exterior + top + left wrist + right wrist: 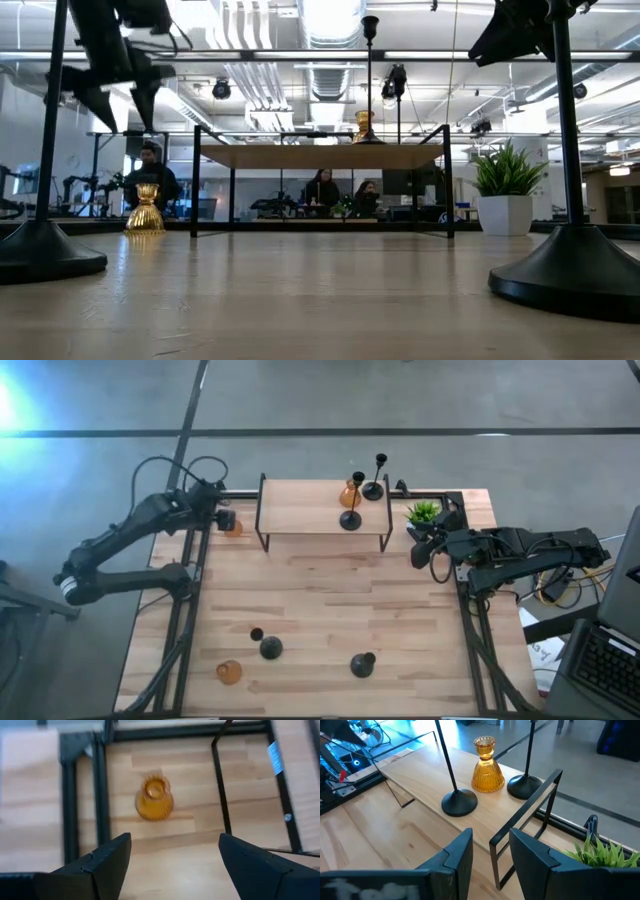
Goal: Pick & Place candle stick holders
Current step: Put the top yellow glass candle holder on the shelf
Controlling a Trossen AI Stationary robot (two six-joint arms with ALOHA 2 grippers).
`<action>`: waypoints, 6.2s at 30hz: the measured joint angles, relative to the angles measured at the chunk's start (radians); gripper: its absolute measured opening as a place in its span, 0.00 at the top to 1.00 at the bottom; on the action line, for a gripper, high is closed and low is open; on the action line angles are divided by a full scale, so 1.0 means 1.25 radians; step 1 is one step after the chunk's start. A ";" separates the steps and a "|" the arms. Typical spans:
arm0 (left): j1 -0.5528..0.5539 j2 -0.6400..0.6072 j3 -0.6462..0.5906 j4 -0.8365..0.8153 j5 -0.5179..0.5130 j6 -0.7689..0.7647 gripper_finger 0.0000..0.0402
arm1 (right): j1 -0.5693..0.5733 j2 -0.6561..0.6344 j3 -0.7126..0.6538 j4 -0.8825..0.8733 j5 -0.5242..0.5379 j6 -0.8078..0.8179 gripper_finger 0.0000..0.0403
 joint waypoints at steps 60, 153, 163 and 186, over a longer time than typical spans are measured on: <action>-0.031 0.009 -0.737 1.190 -0.279 0.205 0.24 | -0.019 -0.032 0.002 -0.025 -0.036 -0.039 0.77; -0.030 0.392 0.332 0.728 0.296 0.488 0.66 | -0.037 -0.031 0.002 -0.019 -0.045 -0.040 0.80; -0.076 0.519 0.326 0.823 0.304 0.529 0.66 | -0.037 -0.031 0.001 -0.025 -0.044 -0.042 0.80; -0.110 0.659 0.282 0.919 0.346 0.579 0.66 | -0.037 -0.032 -0.001 -0.043 -0.045 -0.065 0.79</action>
